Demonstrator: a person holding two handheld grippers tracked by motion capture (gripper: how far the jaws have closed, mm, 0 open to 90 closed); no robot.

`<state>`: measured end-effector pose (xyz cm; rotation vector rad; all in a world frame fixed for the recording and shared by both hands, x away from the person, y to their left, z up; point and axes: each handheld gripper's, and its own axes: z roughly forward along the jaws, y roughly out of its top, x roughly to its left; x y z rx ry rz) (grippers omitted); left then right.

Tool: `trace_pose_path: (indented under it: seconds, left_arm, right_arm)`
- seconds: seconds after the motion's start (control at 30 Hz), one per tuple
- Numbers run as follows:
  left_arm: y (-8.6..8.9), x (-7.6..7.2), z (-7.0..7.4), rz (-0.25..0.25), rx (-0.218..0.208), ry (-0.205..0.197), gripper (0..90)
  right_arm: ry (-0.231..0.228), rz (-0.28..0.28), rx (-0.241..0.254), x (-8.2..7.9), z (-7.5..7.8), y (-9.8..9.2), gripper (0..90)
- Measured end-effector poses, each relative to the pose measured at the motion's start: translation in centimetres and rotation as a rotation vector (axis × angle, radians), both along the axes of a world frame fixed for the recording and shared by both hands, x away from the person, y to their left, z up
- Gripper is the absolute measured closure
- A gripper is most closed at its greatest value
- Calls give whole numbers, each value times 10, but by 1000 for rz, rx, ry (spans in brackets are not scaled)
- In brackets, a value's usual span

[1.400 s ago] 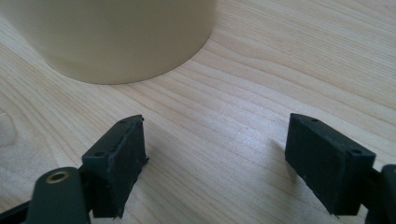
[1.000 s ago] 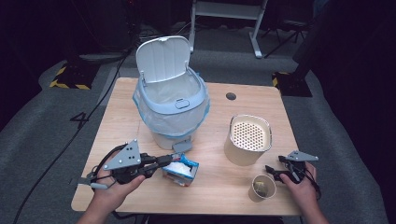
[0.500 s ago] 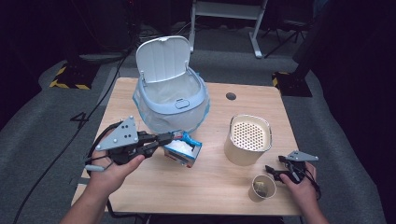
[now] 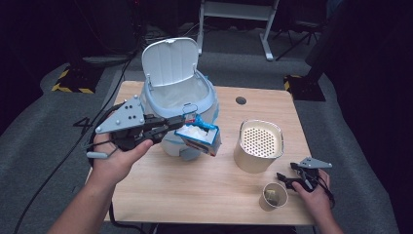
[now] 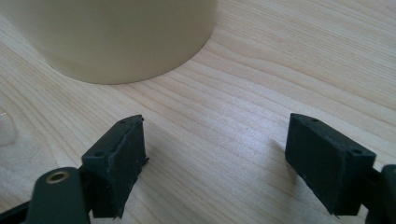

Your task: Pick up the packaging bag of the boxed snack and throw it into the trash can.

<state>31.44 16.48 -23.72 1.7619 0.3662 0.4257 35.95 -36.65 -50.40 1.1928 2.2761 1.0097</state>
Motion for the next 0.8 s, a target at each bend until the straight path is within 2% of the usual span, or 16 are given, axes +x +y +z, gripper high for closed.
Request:
trace_pose_path:
  seconds: [0.1, 0.2, 0.27, 0.4, 0.63, 0.8]
  left_arm:
    - [1, 5, 12, 14, -12, -1, 900]
    - [1, 7, 16, 29, -15, -7, 900]
    - [2, 11, 22, 56, -25, -14, 900]
    - [6, 18, 30, 75, -53, -16, 900]
    - [10, 27, 46, 88, -82, -27, 900]
    - [9, 31, 61, 89, -100, -51, 900]
  right_arm:
    - [0, 0, 0, 0, 0, 0, 204]
    - [0, 0, 0, 0, 0, 0, 204]
    - [0, 0, 0, 0, 0, 0, 204]
    - [0, 0, 0, 0, 0, 0, 204]
    - [0, 0, 0, 0, 0, 0, 204]
    - [0, 0, 0, 0, 0, 0, 204]
